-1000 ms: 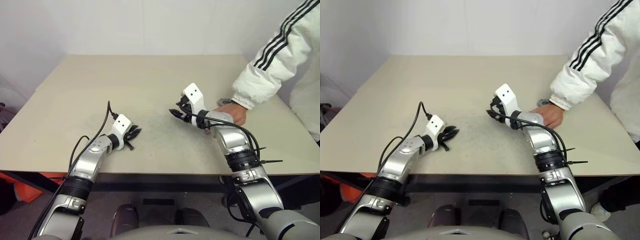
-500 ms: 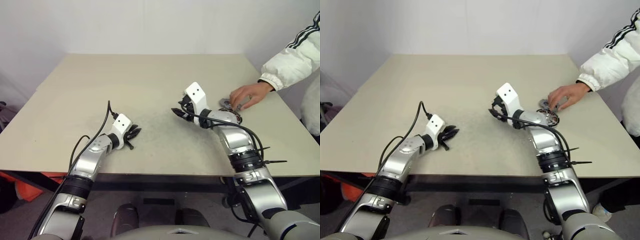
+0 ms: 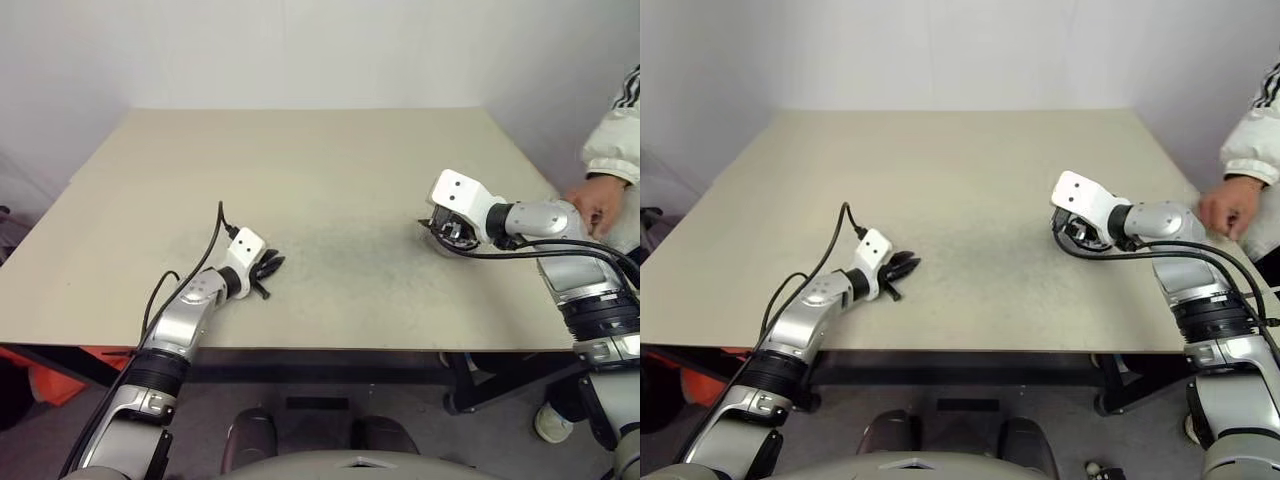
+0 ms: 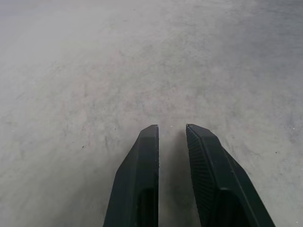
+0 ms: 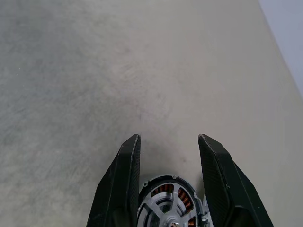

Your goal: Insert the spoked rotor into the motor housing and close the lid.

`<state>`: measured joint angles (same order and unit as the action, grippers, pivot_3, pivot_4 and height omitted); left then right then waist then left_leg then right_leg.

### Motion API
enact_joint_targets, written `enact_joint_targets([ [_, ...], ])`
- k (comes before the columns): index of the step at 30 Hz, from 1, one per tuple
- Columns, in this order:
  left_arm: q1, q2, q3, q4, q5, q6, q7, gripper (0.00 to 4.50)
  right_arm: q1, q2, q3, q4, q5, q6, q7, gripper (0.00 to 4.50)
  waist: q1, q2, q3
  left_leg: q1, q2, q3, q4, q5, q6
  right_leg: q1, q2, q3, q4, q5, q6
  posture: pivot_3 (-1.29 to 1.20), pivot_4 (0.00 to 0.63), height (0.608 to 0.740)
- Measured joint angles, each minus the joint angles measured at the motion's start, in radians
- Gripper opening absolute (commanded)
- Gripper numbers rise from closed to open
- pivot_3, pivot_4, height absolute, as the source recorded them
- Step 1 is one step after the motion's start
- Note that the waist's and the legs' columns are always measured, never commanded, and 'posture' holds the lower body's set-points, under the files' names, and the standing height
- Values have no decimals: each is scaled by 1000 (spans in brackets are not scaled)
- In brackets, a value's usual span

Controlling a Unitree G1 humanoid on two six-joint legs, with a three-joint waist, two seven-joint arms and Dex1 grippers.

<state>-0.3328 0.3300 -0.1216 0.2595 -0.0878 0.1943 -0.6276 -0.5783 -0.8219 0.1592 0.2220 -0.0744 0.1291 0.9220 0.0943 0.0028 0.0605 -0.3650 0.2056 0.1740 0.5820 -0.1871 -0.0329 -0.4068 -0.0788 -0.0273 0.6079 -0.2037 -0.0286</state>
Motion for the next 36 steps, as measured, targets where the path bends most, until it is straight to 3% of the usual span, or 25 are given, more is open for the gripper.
enact_joint_targets([
  [9,-4,-4,0,4,1,-1,0,998,5,-126,6,1,-47,-45,103,2126,5,0,0,-1,0,0,1,-1,2,0,-1,0,0,0,0,0,0,740],
  [13,-4,-12,-1,5,1,-2,1,998,-2,-177,22,97,-122,-107,107,2126,3,0,0,-1,0,0,2,-1,2,1,-1,-1,0,0,0,0,0,740],
  [27,19,-21,1,0,1,-4,12,998,-56,-104,108,421,-237,-238,71,2126,1,1,0,-3,0,0,10,-3,6,1,-1,-1,3,0,-1,0,0,740],
  [36,22,-17,1,0,1,-3,22,998,-75,-85,110,471,-259,-268,65,2126,-1,1,0,-3,1,0,14,-4,7,1,-1,-1,7,0,0,0,0,740],
])
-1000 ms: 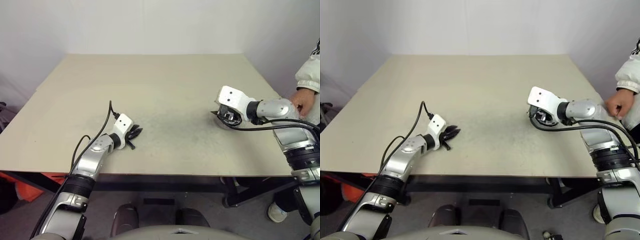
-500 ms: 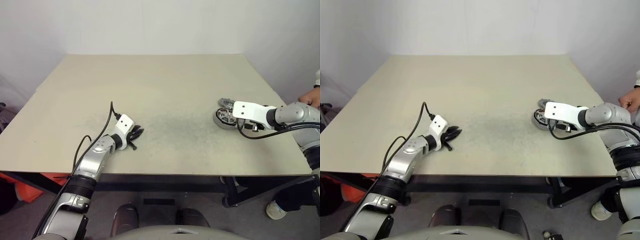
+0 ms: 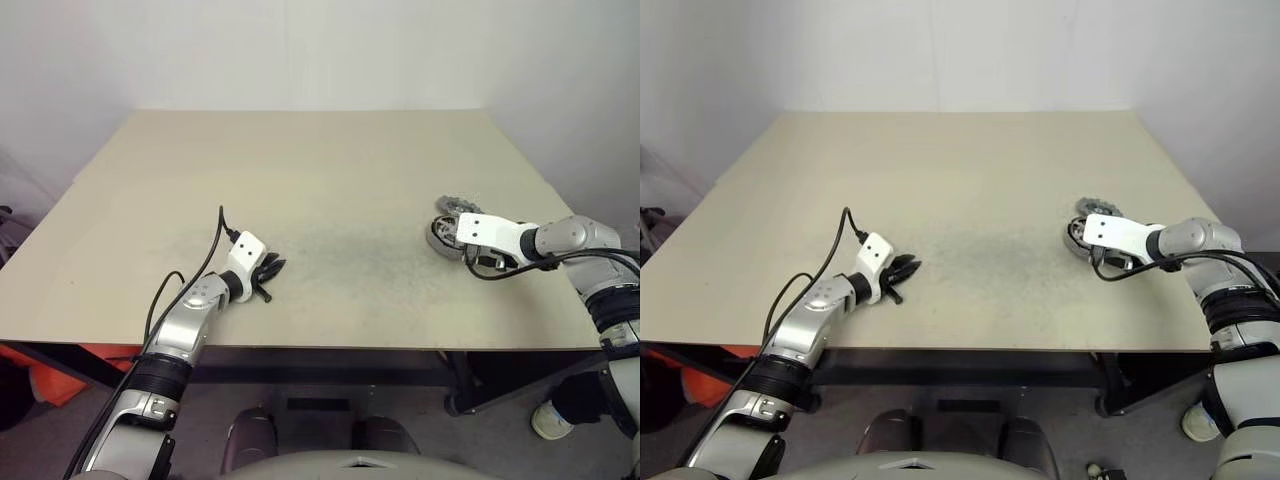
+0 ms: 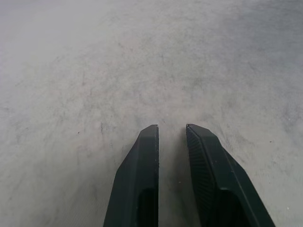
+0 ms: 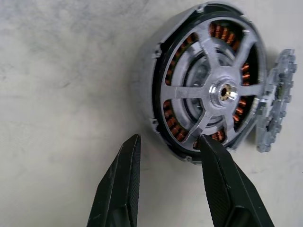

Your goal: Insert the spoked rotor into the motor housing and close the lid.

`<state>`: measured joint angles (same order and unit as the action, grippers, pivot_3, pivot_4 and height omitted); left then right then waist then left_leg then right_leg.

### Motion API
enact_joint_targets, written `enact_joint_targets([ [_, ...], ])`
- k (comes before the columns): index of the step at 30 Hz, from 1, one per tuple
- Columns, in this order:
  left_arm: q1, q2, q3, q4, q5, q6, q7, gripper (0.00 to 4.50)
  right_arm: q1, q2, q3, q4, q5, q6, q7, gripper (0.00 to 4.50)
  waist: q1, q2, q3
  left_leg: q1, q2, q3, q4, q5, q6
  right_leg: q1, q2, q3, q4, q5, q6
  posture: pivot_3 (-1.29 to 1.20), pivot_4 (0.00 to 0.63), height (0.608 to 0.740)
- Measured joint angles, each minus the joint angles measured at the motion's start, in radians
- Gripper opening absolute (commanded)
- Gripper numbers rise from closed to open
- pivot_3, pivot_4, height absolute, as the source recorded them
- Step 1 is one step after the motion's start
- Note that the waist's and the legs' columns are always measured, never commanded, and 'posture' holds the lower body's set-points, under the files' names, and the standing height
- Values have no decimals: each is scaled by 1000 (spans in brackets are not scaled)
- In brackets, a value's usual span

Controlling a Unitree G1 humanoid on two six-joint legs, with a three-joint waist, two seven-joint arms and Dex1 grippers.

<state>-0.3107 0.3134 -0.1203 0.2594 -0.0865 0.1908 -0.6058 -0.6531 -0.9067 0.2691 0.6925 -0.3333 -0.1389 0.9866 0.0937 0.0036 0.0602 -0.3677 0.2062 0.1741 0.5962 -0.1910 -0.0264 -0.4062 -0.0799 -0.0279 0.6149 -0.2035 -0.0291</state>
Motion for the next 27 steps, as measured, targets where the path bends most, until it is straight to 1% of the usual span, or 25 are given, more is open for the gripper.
enact_joint_targets([
  [8,1,3,0,-1,0,0,0,998,-9,-1,-1,-31,0,-1,5,2126,-2,0,0,0,0,0,0,0,0,0,0,0,0,0,0,0,0,740],
  [15,2,3,0,-1,0,0,-1,998,2,-8,-14,-118,12,21,28,2126,-1,0,0,1,0,0,0,0,0,0,0,0,1,0,0,0,0,740],
  [20,2,4,0,-1,0,0,-1,998,40,17,-13,-121,13,41,28,2126,-1,0,0,0,0,0,0,0,0,0,0,0,1,0,0,0,0,740],
  [27,4,8,1,-3,-1,0,-1,998,43,32,-12,-122,13,48,31,2126,-1,0,0,1,0,0,0,0,0,0,0,0,1,0,0,0,0,740],
])
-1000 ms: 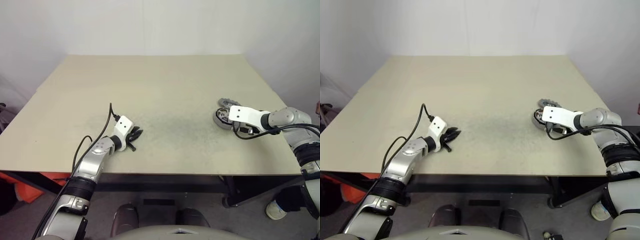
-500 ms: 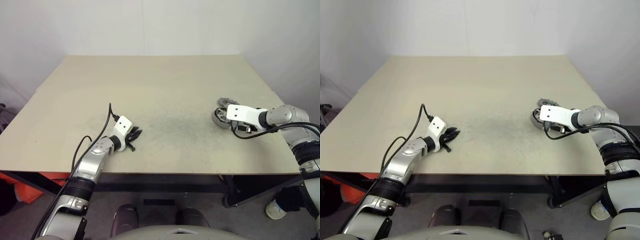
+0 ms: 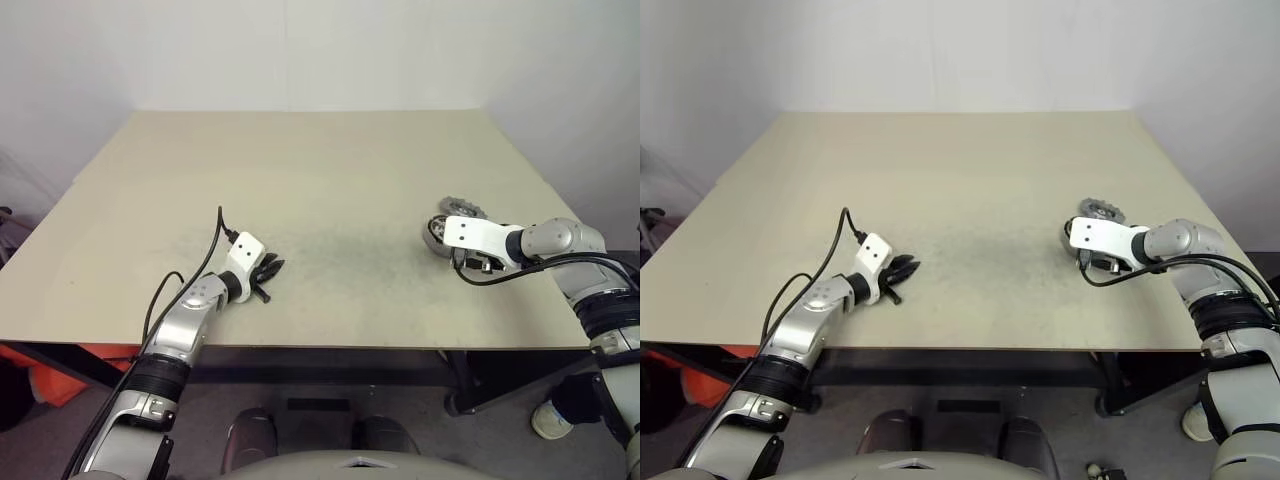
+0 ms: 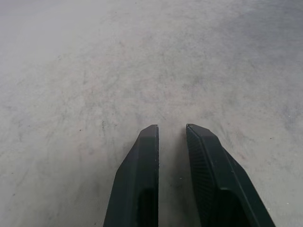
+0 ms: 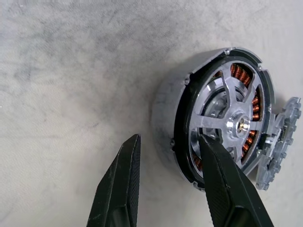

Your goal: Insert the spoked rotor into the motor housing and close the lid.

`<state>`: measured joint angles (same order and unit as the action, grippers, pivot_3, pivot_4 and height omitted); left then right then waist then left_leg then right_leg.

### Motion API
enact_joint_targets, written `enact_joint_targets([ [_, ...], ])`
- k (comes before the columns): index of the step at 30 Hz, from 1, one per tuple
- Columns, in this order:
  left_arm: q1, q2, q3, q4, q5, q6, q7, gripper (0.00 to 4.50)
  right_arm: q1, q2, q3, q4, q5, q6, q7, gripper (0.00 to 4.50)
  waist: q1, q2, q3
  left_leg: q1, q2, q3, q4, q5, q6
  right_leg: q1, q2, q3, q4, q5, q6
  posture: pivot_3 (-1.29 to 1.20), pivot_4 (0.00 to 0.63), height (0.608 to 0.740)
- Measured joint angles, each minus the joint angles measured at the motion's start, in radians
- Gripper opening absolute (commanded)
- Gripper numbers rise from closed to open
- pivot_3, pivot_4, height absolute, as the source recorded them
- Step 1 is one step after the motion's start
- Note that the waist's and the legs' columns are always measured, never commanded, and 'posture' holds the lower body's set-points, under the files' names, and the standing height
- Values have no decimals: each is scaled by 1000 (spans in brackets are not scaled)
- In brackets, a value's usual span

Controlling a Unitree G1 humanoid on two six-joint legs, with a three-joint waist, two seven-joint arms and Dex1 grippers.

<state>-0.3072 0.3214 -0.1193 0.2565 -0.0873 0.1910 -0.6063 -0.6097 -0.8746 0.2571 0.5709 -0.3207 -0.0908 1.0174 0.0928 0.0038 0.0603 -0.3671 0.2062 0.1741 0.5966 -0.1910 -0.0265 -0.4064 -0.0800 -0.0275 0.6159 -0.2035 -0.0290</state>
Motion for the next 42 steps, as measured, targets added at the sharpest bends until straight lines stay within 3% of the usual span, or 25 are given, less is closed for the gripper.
enact_joint_targets([
  [4,3,2,3,-1,0,0,1,998,0,9,-2,0,6,6,2,1959,-1,0,0,1,0,0,0,0,0,1,0,0,0,0,0,0,0,740],
  [6,3,2,3,-1,0,0,1,998,0,15,-8,1,8,9,1,1547,0,0,0,1,0,0,0,0,0,1,0,0,0,0,0,0,0,740],
  [11,6,5,4,-3,0,1,4,998,2,17,-8,3,24,9,36,22,-3,-3,-1,3,0,0,0,0,0,3,0,0,0,0,0,0,0,740],
  [26,22,7,4,-17,1,2,11,998,-46,96,-24,89,40,24,-11,8,-35,-4,-1,5,0,0,1,0,0,3,0,0,0,-4,7,0,0,740],
  [31,29,13,7,-26,1,2,10,998,-50,232,-148,17,198,334,-20,8,-54,-1,1,2,0,0,1,1,-2,0,3,0,0,-2,4,0,0,740],
  [34,29,10,4,-36,-1,1,8,998,-52,281,-172,-112,292,533,-14,8,-43,1,1,-1,1,0,0,2,-3,-6,4,0,4,3,-4,0,0,740],
  [42,29,12,4,-44,-3,0,5,998,-55,391,-228,-457,514,1030,-71,8,-14,1,1,-6,1,0,-2,2,-3,-12,4,0,3,2,-5,0,0,740],
])
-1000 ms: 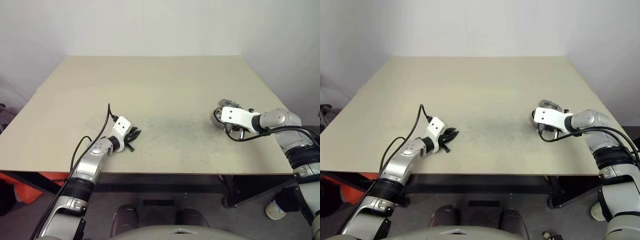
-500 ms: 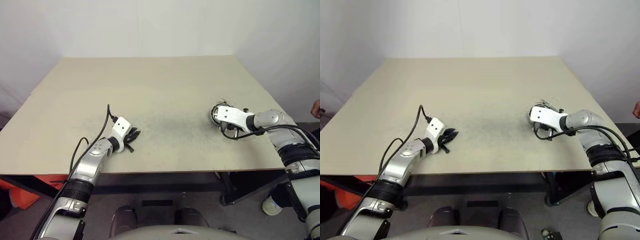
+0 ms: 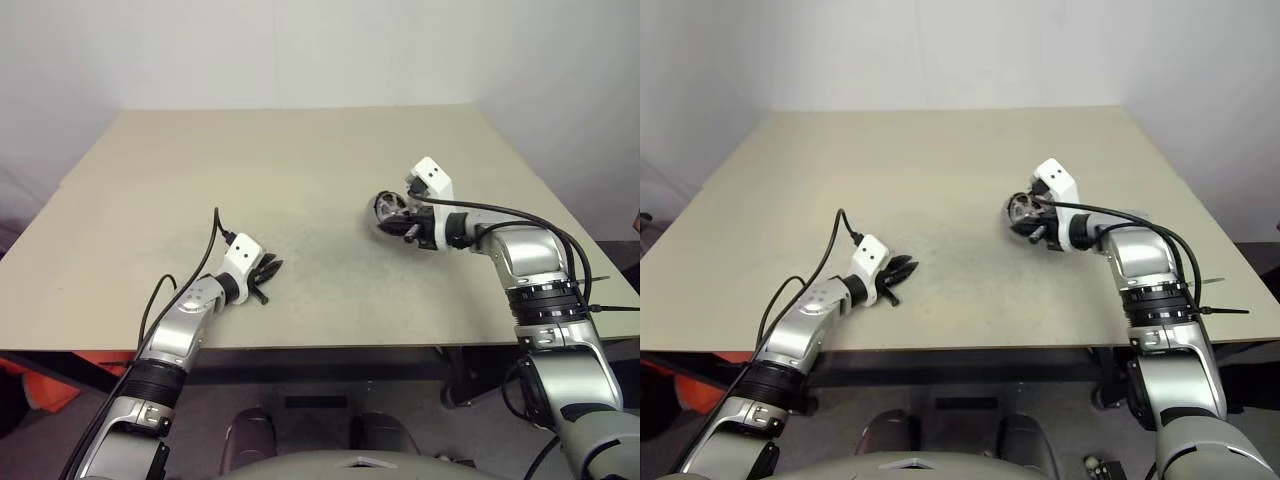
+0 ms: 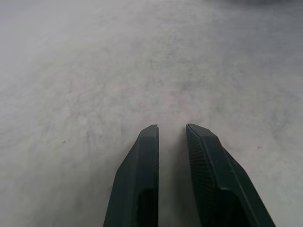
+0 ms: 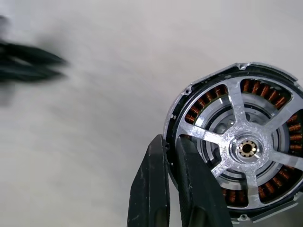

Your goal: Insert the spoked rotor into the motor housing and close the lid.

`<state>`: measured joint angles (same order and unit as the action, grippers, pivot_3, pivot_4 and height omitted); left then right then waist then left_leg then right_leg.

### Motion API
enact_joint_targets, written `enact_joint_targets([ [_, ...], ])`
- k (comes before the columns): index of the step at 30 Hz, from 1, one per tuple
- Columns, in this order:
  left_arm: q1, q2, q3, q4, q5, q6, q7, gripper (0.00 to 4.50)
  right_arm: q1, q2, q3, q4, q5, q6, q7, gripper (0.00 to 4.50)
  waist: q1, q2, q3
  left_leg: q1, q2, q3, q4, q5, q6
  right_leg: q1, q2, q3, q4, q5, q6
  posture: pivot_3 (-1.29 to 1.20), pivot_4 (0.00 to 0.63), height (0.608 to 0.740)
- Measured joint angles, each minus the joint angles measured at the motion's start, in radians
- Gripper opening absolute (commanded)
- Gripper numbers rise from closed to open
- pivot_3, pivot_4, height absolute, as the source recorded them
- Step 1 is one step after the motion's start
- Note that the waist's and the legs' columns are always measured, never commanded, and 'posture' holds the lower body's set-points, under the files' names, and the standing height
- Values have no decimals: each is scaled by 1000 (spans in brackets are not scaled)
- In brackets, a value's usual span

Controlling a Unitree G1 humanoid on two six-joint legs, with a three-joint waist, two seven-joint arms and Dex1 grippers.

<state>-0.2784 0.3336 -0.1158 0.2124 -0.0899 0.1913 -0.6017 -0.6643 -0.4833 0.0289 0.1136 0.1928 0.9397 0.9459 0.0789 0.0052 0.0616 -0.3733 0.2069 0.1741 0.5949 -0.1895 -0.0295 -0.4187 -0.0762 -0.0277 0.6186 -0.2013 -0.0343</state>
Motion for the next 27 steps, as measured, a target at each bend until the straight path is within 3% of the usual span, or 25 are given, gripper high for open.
enact_joint_targets([
  [12,14,21,9,-17,0,6,7,998,11,168,1,-76,112,292,-198,8,-1,0,0,4,0,0,-9,6,-11,-1,0,1,0,0,1,0,0,740],
  [21,41,35,32,-46,-2,18,23,998,-104,346,-131,133,124,383,-400,8,-7,0,0,6,-1,0,-16,11,-18,-1,1,1,-1,-1,-1,0,0,740],
  [26,46,36,34,-55,-2,27,26,998,-146,376,-165,218,130,381,-441,8,-8,0,0,7,-1,0,-16,11,-19,-1,1,1,-1,-1,-1,0,0,740],
  [27,46,36,35,-56,-2,28,26,998,-143,379,-165,233,132,381,-443,196,-8,0,0,6,-1,0,-16,11,-19,-1,1,1,-1,-1,-1,0,0,740],
])
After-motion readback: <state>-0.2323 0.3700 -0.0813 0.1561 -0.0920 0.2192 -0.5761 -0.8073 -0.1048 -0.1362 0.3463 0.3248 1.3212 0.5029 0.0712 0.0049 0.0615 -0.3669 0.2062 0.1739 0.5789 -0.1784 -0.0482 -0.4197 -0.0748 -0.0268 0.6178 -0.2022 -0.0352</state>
